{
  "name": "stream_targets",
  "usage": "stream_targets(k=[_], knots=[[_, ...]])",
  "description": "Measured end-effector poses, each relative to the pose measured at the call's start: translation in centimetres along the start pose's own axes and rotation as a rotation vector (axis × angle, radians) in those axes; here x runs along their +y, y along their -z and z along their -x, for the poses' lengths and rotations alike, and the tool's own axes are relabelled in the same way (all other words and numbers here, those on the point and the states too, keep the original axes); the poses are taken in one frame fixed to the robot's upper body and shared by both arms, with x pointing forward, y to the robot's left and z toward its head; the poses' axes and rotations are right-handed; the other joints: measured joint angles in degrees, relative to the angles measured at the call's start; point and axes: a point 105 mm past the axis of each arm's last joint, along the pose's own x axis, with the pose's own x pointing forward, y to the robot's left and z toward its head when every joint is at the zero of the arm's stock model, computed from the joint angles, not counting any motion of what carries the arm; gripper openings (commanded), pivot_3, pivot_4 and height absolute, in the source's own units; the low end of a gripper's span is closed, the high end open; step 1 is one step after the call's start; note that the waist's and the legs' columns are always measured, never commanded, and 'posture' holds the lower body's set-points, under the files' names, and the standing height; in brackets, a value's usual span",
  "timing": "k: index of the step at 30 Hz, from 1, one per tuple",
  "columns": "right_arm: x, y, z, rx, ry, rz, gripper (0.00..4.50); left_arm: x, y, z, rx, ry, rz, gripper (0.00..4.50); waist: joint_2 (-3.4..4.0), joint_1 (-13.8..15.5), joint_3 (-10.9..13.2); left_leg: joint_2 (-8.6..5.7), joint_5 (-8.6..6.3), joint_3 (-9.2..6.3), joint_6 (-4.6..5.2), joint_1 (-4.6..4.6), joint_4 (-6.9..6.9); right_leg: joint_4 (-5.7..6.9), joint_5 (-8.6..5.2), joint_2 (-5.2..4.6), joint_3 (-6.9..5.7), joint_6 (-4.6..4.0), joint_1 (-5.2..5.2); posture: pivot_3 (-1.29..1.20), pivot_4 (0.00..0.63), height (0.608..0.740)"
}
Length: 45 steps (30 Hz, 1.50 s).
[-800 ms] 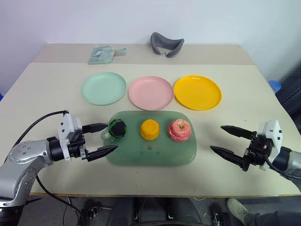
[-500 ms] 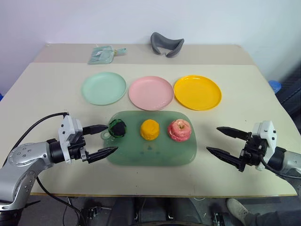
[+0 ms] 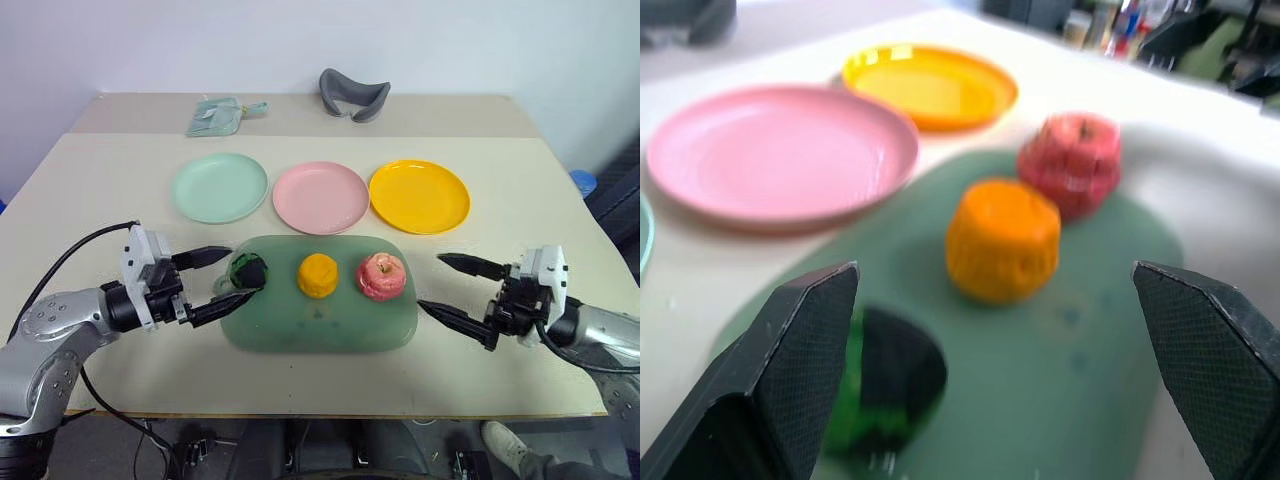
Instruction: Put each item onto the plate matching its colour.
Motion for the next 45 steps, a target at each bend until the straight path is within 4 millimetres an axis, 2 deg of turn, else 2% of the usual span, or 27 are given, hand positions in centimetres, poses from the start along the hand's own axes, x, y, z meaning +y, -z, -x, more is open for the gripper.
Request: stream_targets(k=[7,15,21,26,29,31,39,42,45], knots=[[-0.2,-1.8,-2.6,-0.088,-0.121,0.086,4.43,1.5,1.1,0.0,0.12,-0.137,0.009,4.5,-0.02,0.1,0.0,-0.01,0.0,0.0,0.0,0.0,0.01,0.01,0.0,0.01,0.0,0.01,0.0,0.0,0.15,0.74],[-0.3,-0.9,-3.8,-0.066,-0.182,0.113,4.43,1.7,1.7,-0.9,0.142,-0.172,0.025,4.5,-0.03,0.0,0.0,-0.01,0.13,0.0,-0.24,-0.01,0.01,0.01,0.0,0.0,0.0,0.0,-0.01,0.0,0.15,0.74],[0.1,-0.6,-4.0,-0.056,-0.22,0.107,4.43,2.0,3.4,-1.1,0.181,-0.22,0.042,4.5,-0.04,0.0,0.0,-0.01,0.13,0.0,-0.24,-0.01,0.01,0.01,0.0,-0.01,0.0,0.0,-0.01,0.0,0.15,0.74],[0.1,-0.4,-4.2,-0.045,-0.226,0.12,4.43,2.1,5.6,-1.4,0.234,-0.247,0.076,4.5,-0.03,0.0,0.0,0.0,0.13,0.0,-0.24,-0.01,0.01,0.01,0.0,-0.02,0.0,0.0,-0.01,0.0,0.15,0.74],[0.1,-0.3,-4.4,-0.047,-0.229,0.121,4.5,2.3,6.5,-1.9,0.229,-0.26,0.099,3.59,-0.04,0.1,0.0,0.0,0.13,0.0,-0.24,-0.01,0.01,0.01,0.0,-0.02,0.0,0.0,-0.02,0.0,0.15,0.74],[0.2,-0.3,-4.5,-0.045,-0.228,0.121,4.5,2.4,6.6,-2.2,0.226,-0.259,0.087,2.71,-0.04,0.1,0.0,-0.01,0.13,0.0,-0.24,-0.01,0.01,0.01,0.0,-0.03,0.0,0.0,-0.02,0.0,0.15,0.74],[-0.2,-0.4,-4.7,-0.059,-0.184,0.121,4.5,3.3,6.6,-2.8,0.177,-0.333,0.069,2.71,-0.04,0.1,0.0,-0.01,0.14,-0.01,-0.24,-0.02,0.01,0.02,0.01,-0.06,0.0,0.0,-0.02,0.0,0.15,0.74],[-0.7,-0.5,-5.0,-0.069,-0.143,0.119,4.5,4.9,5.7,-3.3,0.121,-0.424,0.071,2.71,-0.05,0.1,0.0,-0.02,0.14,0.0,-0.24,-0.02,0.01,0.03,0.01,-0.05,0.0,0.01,-0.03,0.0,0.15,0.74],[-1.2,-0.8,-5.3,-0.069,-0.107,0.127,4.5,7.5,3.6,-3.4,0.051,-0.562,0.044,2.71,-0.06,0.1,0.0,-0.02,0.14,0.0,-0.25,-0.02,0.02,0.06,0.01,-0.04,-0.01,0.01,-0.04,0.0,0.15,0.74]])
